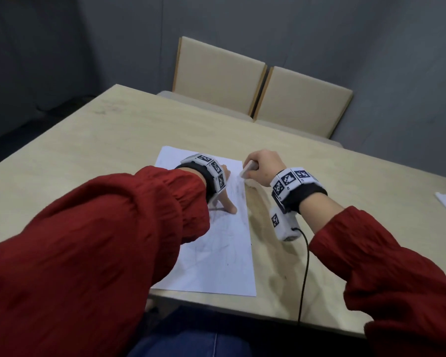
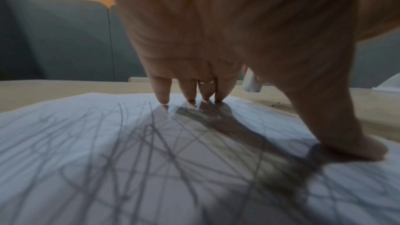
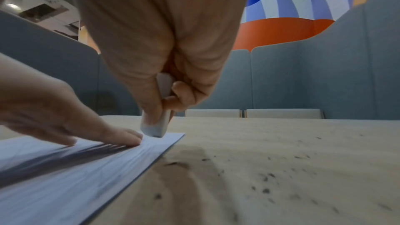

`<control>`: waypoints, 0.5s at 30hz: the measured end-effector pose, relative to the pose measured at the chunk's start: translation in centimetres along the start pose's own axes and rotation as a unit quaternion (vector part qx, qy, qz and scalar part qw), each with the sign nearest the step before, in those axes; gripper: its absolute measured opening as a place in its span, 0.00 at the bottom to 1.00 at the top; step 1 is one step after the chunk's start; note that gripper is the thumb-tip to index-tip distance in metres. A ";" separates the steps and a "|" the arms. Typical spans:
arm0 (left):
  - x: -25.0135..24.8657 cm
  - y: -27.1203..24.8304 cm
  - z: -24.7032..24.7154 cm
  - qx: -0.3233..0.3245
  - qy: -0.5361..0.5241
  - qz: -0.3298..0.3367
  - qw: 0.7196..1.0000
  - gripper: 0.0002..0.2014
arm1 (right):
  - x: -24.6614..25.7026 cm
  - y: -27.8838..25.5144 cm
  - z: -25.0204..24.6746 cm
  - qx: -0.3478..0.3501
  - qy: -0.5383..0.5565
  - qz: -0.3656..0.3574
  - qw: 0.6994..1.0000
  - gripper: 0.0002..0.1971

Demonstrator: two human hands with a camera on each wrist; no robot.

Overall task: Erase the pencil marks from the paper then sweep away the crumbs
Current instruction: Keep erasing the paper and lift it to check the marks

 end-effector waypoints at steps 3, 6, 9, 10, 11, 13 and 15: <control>0.2 0.8 1.5 0.023 -0.021 0.005 1.000 0.69 | 1.1 1.2 0.1 -0.005 -0.009 -0.015 1.000 0.08; 0.5 1.4 1.7 0.009 -0.039 0.014 0.999 0.70 | 2.0 2.0 0.9 0.010 -0.031 -0.030 0.999 0.08; 0.3 1.5 2.0 0.016 -0.017 0.017 1.000 0.67 | 2.3 2.5 2.0 0.027 -0.058 -0.046 0.997 0.09; 0.3 1.5 2.0 0.019 -0.016 0.018 1.000 0.66 | 2.4 2.6 2.1 0.030 -0.066 -0.053 0.996 0.08; 0.3 1.5 1.9 0.022 -0.015 0.018 0.999 0.66 | 2.4 2.8 2.2 0.035 -0.076 -0.058 0.995 0.08; 0.5 1.5 1.8 0.028 -0.021 0.016 0.999 0.66 | 2.3 3.0 2.1 0.044 -0.093 -0.062 0.993 0.08; 0.5 1.4 1.8 0.034 -0.019 0.012 0.999 0.66 | 2.3 2.7 2.0 0.050 -0.131 -0.076 0.987 0.08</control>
Point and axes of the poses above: each hand's wrist, its own y-axis towards the middle knuckle, its own z-axis out of the palm, x = y × z, the point moved 9 cm from there along y, towards the middle knuckle, and after that the axes turned 3 degrees about x, right-handed, at the moved point
